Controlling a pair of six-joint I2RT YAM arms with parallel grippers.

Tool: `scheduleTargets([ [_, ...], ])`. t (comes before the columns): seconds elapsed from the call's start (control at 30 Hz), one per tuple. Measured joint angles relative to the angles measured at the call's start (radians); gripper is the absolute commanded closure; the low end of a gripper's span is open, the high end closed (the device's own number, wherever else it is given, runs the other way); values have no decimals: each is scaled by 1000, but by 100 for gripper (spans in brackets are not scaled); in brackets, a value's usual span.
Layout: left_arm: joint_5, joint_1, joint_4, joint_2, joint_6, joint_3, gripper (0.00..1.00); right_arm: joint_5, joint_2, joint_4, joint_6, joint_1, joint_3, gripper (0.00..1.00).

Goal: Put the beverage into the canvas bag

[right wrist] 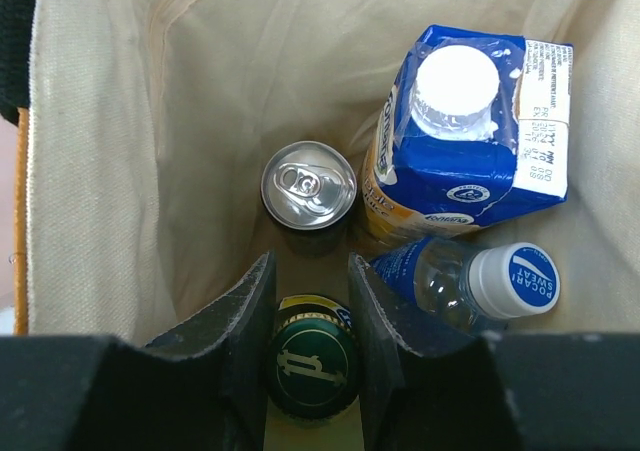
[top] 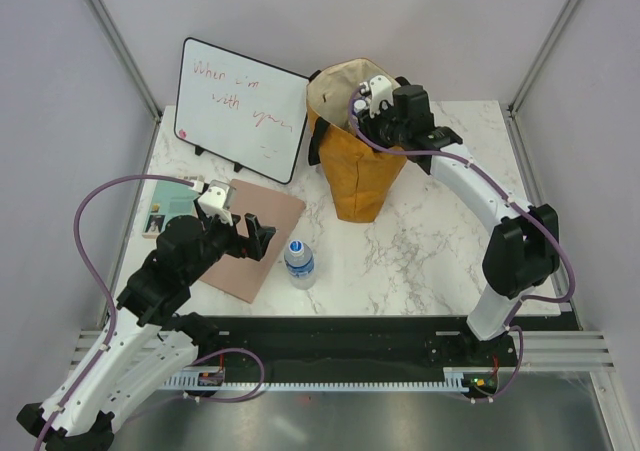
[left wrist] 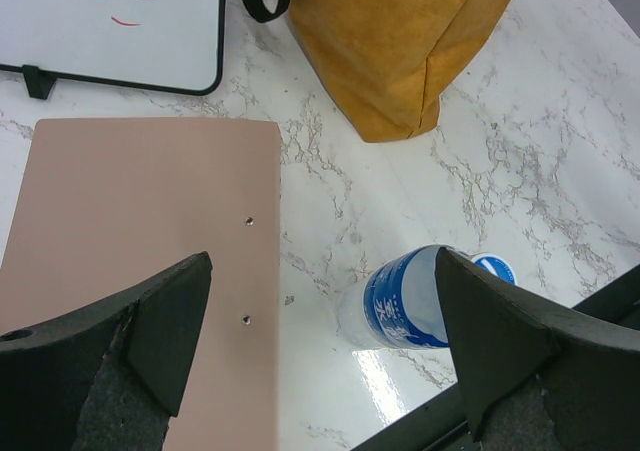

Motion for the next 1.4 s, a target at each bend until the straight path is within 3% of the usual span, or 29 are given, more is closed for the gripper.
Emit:
scheduleTargets([
  [0.5, 0, 0, 0, -1, 0, 0, 0, -27, 49, -30, -16, -2, 6, 100],
  [0.87, 0, 0, 0, 0, 0, 0, 0, -109, 202, -149, -39, -17, 252, 100],
  [1.33, 0, 0, 0, 14, 0, 0, 0, -216, 198, -163, -110, -39, 105, 100],
  [1.4, 0, 0, 0, 13, 0, 0, 0, -216, 198, -164, -113, -39, 105, 95],
])
